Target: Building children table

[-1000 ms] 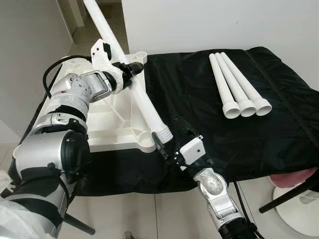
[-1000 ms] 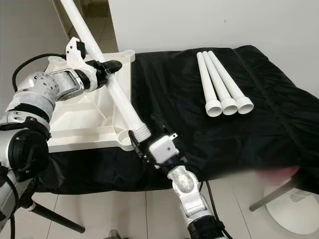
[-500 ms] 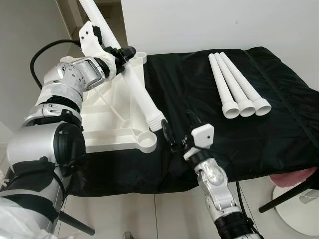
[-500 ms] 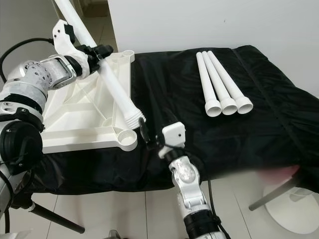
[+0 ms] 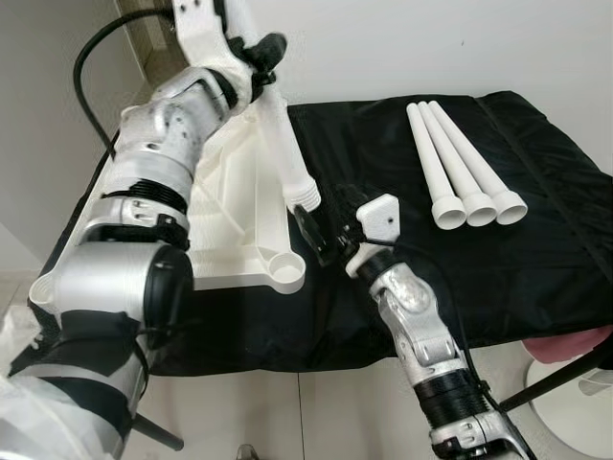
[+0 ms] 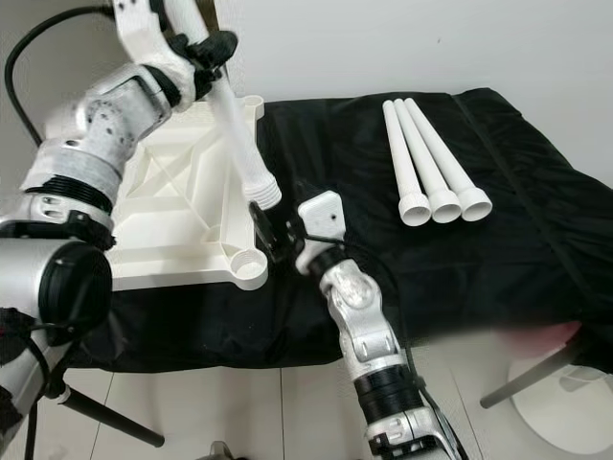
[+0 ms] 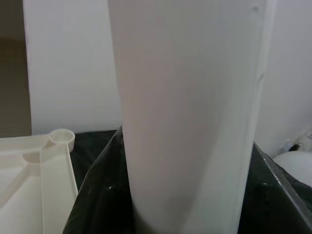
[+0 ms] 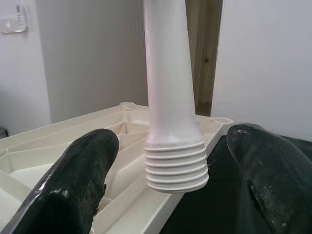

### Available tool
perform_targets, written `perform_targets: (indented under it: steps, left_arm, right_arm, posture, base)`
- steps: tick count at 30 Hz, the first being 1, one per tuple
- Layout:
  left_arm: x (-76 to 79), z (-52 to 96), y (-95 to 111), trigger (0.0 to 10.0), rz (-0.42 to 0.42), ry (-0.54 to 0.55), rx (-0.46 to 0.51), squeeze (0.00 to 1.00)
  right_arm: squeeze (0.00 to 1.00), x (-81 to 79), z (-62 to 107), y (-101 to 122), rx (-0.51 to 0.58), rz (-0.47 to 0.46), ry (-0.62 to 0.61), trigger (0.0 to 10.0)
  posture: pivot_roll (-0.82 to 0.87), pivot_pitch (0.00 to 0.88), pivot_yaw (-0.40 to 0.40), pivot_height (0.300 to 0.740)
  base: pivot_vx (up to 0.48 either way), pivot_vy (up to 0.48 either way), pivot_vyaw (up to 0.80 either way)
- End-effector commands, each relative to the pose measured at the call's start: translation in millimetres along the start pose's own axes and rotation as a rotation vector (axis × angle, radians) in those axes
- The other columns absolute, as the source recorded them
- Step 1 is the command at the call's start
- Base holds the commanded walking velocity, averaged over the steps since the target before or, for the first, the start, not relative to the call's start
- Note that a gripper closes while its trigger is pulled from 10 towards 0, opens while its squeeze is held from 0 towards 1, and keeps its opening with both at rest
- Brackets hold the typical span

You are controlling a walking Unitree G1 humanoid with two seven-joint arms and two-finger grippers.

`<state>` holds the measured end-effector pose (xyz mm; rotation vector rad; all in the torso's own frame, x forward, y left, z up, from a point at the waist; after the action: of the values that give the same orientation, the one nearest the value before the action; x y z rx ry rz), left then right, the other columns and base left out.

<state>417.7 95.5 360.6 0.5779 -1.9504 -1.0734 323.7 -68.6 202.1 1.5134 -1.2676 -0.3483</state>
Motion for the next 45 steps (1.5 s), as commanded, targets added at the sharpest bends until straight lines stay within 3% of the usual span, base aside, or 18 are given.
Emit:
perform_targets:
  steps: [1,5,12,23,33,43,44,45]
  left_arm:
    - [-1.3,1.9,4,10.0,-0.034,0.004,0.021,0.00]
    - [16.0,-0.4,-8,10.0,-0.125,-0.036,0.031,0.00]
    - [32.3,-0.6,-19,10.0,-0.167,-0.063,0.059,0.00]
    - [57.1,1.0,-27,10.0,-0.163,-0.106,0.083,0.00]
    - [82.2,0.9,-41,10.0,-0.138,-0.160,0.068,0.00]
    - [91.8,2.1,-46,10.0,-0.147,-0.179,0.064,0.00]
    - [93.3,2.3,-46,10.0,-0.148,-0.181,0.064,0.00]
    - [94.3,2.3,-46,10.0,-0.149,-0.182,0.064,0.00]
  right_arm:
    - [0.00,0.7,-1.7,1,-0.003,-0.014,0.008,10.0]
    - [0.00,14.0,-11.1,6,-0.005,0.025,-0.032,10.0]
    - [0.00,24.6,-22.0,8,-0.041,0.068,-0.083,10.0]
    - [0.00,28.5,-39.5,-3,-0.135,0.083,-0.098,10.0]
    - [0.00,35.7,-55.6,-6,-0.164,0.161,-0.101,10.0]
    - [0.00,37.5,-61.3,-3,-0.157,0.155,-0.094,10.0]
    - [0.00,36.4,-61.7,-3,-0.157,0.153,-0.093,5.0]
    - [0.00,35.6,-61.8,-3,-0.157,0.152,-0.092,5.0]
  posture:
    - [-0.06,0.000,0.089,0.740]
    - [-0.06,0.000,0.086,0.740]
    - [-0.06,0.000,0.085,0.740]
    - [-0.04,0.000,0.075,0.740]
    - [-0.04,0.000,0.072,0.740]
    - [-0.04,0.000,0.073,0.740]
    - [-0.04,0.000,0.071,0.740]
    - [-0.04,0.000,0.071,0.740]
  base:
    - [0.000,0.000,0.00]
    - [0.000,0.000,0.00]
    - [0.000,0.000,0.00]
    - [0.000,0.000,0.00]
    - [0.000,0.000,0.00]
    - [0.000,0.000,0.00]
    - [0.000,0.000,0.00]
    - [0.000,0.000,0.00]
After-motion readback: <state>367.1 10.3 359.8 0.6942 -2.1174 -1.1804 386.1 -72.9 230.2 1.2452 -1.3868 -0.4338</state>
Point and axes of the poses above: a point about 5 cm out from each wrist's last joint towards the gripper, its own z axis pointing back from the gripper into the wrist, its own y axis along the axis of the wrist's last joint, x = y × z, the point moved 1 cm from there along -z, pointing out of the wrist towards the gripper, and after that the axes turned 15 degrees about z, right-handed, at the moved point
